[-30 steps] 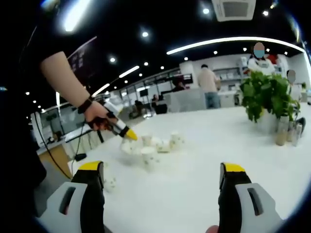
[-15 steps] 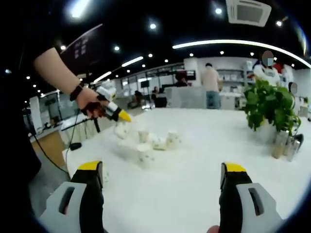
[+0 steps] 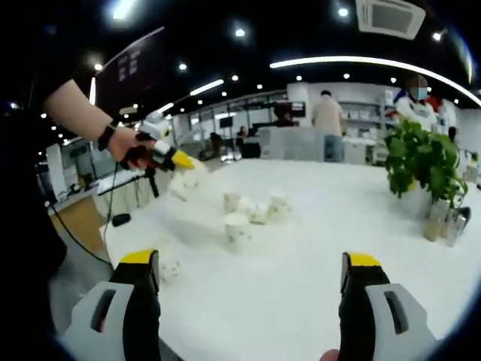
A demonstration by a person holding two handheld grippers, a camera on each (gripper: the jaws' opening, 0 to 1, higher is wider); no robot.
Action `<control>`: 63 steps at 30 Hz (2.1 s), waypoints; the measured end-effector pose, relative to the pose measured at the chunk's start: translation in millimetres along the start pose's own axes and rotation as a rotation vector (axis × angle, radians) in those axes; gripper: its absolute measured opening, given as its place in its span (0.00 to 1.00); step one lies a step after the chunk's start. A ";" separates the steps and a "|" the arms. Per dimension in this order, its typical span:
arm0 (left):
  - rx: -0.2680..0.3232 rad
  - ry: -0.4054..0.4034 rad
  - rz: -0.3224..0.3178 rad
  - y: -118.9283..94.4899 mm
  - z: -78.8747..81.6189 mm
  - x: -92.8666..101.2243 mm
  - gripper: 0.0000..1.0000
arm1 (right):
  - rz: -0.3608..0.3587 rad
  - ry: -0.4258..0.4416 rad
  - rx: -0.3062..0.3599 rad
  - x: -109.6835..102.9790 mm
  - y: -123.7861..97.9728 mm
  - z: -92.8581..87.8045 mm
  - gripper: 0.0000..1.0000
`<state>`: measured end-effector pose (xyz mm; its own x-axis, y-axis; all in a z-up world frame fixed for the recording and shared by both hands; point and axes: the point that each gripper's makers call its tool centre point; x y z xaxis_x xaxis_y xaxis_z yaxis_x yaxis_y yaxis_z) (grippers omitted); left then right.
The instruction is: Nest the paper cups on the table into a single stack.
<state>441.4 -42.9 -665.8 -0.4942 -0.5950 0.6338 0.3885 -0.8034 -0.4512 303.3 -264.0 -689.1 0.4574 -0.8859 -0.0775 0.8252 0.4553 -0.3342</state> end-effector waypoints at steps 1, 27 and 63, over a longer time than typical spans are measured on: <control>0.001 -0.010 -0.012 -3.2 -2.2 3.4 0.36 | 0.001 -0.005 0.000 -1.9 -0.5 1.3 0.99; 0.107 0.344 -0.293 -32.8 -26.4 56.2 0.38 | -0.009 -0.064 -0.040 -27.3 -6.5 5.6 0.98; 0.182 0.672 -0.421 -15.8 -99.8 88.8 0.36 | -0.005 -0.083 -0.115 -49.7 -16.1 -0.1 0.98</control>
<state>313.7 -85.4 -665.1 -0.9659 -0.1772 0.1888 0.1578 -0.9810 -0.1131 267.2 -227.3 -680.0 0.4831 -0.8755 0.0014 0.7863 0.4332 -0.4405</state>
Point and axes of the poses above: the point that each gripper's makers call its tool centre point, and the gripper's own axes: y roughly forward along the fingers, x roughly to its right, z roughly out of its top, and after that the axes turned 4 degrees about -z, right-handed
